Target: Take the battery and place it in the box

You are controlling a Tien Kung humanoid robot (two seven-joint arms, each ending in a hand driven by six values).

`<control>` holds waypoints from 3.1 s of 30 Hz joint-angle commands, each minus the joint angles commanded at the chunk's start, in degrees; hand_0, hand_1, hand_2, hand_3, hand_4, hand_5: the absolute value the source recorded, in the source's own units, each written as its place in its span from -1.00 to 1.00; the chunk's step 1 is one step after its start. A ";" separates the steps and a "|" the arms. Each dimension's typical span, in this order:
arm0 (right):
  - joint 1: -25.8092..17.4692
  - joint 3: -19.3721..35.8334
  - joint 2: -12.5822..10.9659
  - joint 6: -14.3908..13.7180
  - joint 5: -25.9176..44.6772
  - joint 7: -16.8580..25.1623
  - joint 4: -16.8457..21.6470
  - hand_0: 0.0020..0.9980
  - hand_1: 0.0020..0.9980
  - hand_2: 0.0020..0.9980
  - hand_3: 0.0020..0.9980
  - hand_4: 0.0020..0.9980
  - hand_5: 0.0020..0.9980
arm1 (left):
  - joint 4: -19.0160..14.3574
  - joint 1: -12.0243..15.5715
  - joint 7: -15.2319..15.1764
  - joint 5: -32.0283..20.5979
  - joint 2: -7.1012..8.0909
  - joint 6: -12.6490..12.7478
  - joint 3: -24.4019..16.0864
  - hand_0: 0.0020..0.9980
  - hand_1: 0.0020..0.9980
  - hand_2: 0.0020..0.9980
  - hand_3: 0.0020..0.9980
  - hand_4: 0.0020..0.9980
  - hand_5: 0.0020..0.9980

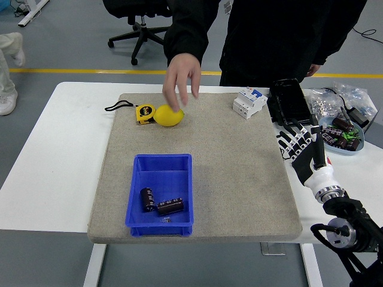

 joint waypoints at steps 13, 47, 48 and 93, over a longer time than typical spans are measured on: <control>-0.05 0.20 -0.08 -0.65 0.07 -0.06 -0.27 0.88 0.77 0.79 0.86 1.00 0.92 | 0.01 -0.32 -0.14 -1.29 -0.13 0.16 0.81 0.44 0.37 0.34 0.17 0.26 0.08; -0.75 0.14 0.26 -1.28 0.63 -0.12 -1.62 0.86 0.76 0.79 0.85 1.00 0.89 | -0.01 0.09 -0.04 -0.58 0.07 0.01 0.40 0.44 0.37 0.34 0.17 0.27 0.09; -0.55 0.34 0.34 -1.35 0.48 -0.15 -1.58 0.86 0.76 0.78 0.85 1.00 0.88 | -0.03 0.21 0.02 -0.70 0.24 0.08 0.31 0.44 0.37 0.34 0.17 0.27 0.09; -1.03 -0.76 0.35 -7.62 -13.11 0.27 -2.10 0.83 0.76 0.76 0.83 1.00 0.85 | 0.08 0.74 -0.49 -2.65 -0.18 0.30 1.88 0.44 0.37 0.33 0.17 0.27 0.09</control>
